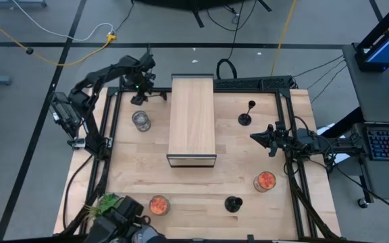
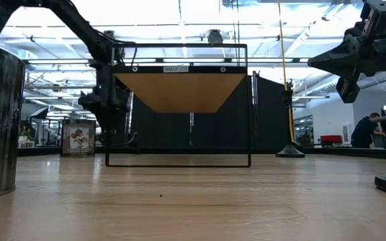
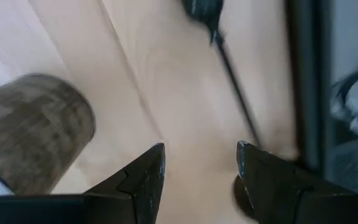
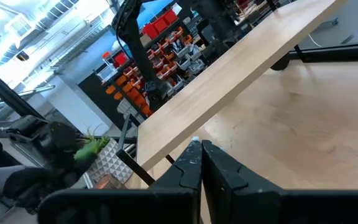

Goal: Pick & Place candle stick holders
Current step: Put the top left black candle holder on the shelf

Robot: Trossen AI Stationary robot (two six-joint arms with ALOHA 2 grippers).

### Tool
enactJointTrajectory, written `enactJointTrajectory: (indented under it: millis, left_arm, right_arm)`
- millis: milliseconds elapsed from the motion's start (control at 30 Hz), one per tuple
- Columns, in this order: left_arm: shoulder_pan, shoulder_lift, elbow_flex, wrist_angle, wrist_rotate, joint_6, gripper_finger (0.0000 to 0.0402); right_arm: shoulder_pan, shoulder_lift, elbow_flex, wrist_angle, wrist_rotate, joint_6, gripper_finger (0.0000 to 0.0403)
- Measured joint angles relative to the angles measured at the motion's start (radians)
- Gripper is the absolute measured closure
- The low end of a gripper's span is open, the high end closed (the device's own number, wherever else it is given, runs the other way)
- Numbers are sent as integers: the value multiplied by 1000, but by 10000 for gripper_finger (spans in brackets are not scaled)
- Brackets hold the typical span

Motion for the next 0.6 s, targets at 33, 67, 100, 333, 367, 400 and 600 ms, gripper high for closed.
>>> enactJointTrajectory:
  millis: [33,67,100,333,367,400,600]
  left_arm:
    - [1,-3,0,13,-22,-14,195]
    - [1,-4,0,28,-39,-27,195]
    - [0,-4,0,42,-47,-38,195]
    - [-19,44,-1,77,-48,-63,195]
    - [-19,50,0,75,-49,-55,195]
    - [-20,58,0,71,-49,-44,195]
    - [-20,60,0,46,-65,-54,195]
  right_arm:
    - [0,0,0,0,0,0,403]
    - [0,0,0,0,0,0,403]
    - [0,0,0,0,0,0,403]
    - [0,0,0,0,1,0,403]
    - [0,0,0,0,1,0,403]
    - [0,0,0,0,1,0,403]
    - [0,0,0,0,2,0,403]
